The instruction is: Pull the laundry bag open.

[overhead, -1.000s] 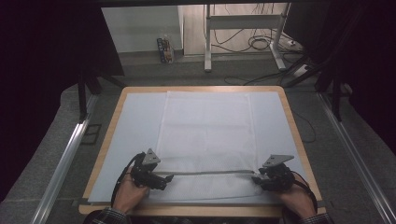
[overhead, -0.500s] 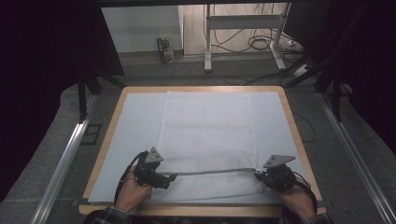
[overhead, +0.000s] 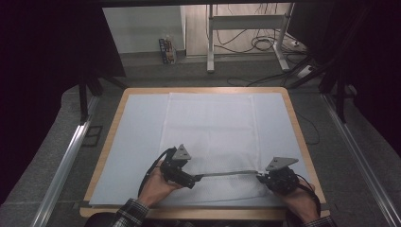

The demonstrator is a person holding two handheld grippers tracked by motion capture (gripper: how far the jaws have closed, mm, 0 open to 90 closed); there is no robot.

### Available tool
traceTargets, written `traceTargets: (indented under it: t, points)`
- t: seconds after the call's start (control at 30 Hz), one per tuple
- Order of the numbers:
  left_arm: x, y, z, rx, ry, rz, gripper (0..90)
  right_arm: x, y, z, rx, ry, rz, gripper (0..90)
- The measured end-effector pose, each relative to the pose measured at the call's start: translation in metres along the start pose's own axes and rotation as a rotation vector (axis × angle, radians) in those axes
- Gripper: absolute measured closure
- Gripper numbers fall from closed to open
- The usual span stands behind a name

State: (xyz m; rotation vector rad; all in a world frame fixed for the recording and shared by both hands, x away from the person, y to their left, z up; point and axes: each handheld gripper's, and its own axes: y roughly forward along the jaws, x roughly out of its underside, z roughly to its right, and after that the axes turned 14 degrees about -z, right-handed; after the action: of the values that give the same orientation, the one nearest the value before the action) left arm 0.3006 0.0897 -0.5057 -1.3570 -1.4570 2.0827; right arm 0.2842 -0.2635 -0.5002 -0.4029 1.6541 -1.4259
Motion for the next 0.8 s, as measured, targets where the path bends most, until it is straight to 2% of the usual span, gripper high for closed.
traceTargets:
  t: [0.2,0.5,0.7,0.8]
  points:
    - [-0.025,0.013,0.005,0.039,0.01,0.031,4.1,0.0,-0.002,-0.001,0.017,-0.029,0.021,84.4]
    - [-0.06,0.039,0.02,0.042,0.079,0.033,4.1,0.0,-0.002,-0.002,0.035,-0.048,0.027,84.3]
    - [-0.081,0.053,0.028,0.072,0.1,0.061,4.0,0.0,-0.002,-0.002,0.04,-0.048,0.027,84.1]
    - [-0.094,0.059,0.035,0.077,0.123,0.066,4.0,0.0,-0.001,-0.002,0.039,-0.046,0.024,84.1]
